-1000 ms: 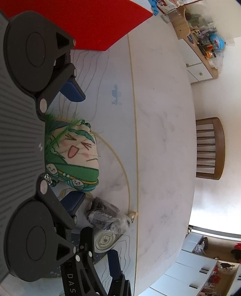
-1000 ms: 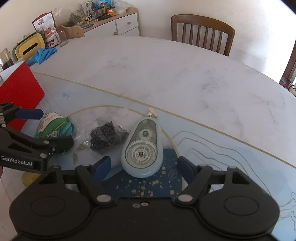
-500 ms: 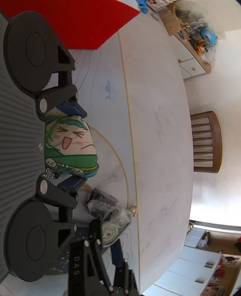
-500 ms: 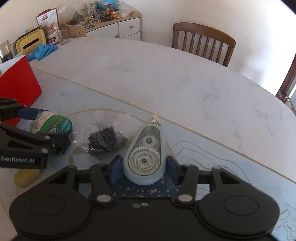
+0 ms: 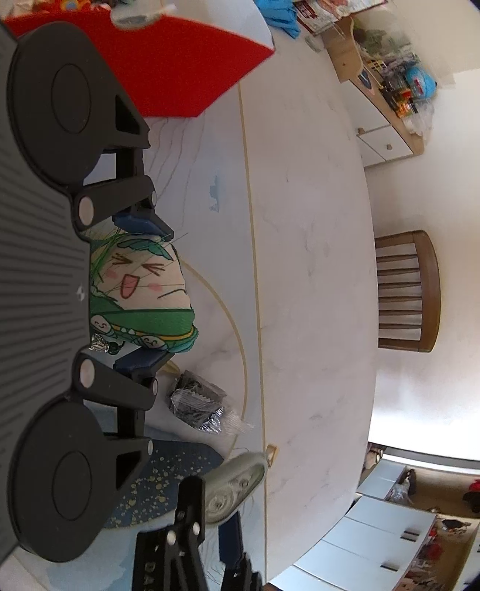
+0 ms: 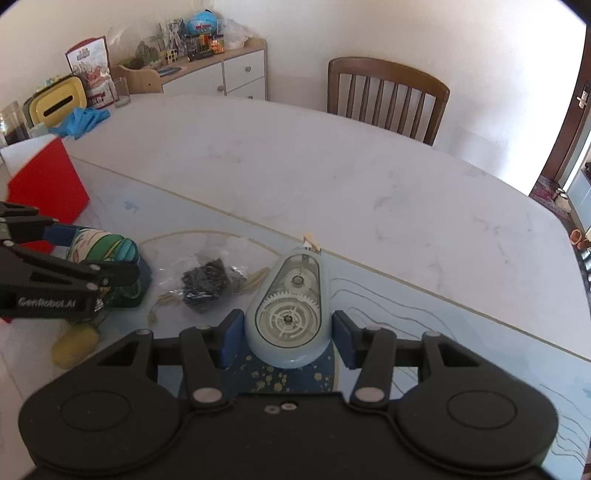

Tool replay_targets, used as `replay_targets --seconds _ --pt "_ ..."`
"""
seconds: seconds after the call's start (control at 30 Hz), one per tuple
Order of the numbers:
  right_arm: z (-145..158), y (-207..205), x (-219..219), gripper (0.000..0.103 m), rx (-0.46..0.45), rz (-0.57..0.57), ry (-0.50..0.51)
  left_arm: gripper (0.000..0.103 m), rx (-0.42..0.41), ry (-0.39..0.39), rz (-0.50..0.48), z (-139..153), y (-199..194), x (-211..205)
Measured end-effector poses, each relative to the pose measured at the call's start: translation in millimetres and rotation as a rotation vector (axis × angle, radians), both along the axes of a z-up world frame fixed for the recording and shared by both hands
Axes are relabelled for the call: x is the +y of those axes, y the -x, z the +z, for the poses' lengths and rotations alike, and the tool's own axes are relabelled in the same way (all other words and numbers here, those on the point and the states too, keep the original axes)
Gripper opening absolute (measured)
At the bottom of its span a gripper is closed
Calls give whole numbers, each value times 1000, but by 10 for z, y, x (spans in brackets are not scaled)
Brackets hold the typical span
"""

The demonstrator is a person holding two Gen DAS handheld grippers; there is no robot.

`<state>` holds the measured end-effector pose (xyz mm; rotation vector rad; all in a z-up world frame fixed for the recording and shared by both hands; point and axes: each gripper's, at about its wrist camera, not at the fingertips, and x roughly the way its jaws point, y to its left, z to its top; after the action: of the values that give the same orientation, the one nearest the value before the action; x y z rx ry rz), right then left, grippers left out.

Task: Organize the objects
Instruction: 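Lift the doll pouch and tape dispenser toward the cardboard box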

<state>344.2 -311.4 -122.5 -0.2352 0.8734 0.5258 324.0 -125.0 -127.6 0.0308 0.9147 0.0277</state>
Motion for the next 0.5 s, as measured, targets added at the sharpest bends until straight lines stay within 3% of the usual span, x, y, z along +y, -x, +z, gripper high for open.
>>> replay_targets --seconds 0.5 --pt "610 528 -41 50 -43 53 -46 60 -34 68 40 534 468 166"
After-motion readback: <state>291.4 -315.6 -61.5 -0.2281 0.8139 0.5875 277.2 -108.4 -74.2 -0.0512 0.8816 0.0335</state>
